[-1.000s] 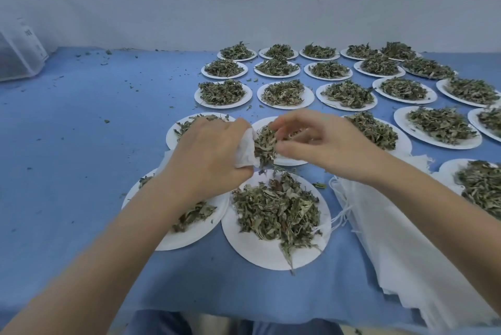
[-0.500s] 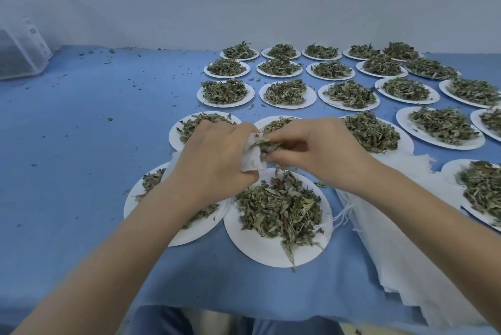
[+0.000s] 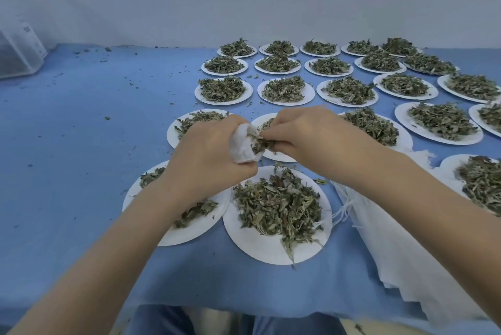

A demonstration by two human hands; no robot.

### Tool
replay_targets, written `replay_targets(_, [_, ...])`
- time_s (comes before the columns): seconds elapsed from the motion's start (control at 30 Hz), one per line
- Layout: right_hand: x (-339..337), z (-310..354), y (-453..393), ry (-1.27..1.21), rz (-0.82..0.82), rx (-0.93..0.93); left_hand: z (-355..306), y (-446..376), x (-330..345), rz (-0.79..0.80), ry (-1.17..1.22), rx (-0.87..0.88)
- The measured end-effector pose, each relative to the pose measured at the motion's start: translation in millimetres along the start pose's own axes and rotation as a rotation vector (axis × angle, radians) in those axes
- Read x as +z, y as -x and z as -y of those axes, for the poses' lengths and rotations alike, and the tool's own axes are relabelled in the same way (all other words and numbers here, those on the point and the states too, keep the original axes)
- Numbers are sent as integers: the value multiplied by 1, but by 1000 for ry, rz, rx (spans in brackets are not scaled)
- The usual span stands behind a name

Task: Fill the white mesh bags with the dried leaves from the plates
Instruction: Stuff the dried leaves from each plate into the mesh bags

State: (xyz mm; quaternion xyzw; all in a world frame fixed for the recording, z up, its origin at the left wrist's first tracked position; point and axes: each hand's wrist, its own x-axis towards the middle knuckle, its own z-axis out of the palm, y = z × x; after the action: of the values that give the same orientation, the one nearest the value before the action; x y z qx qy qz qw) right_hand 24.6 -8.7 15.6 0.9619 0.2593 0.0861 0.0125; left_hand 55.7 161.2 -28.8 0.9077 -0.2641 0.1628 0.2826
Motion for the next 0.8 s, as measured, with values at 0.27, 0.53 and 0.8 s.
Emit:
replay_targets(0.27, [-5, 13, -3, 121, 17, -73, -10, -3, 1, 21, -93, 42])
replay_targets(0.53, [-1, -1, 0, -733, 46, 133, -12, -2, 1, 39, -122, 45])
replay_targets(0.8, [12, 0, 4, -676, -19, 109, -16, -1, 2, 122, -107, 45])
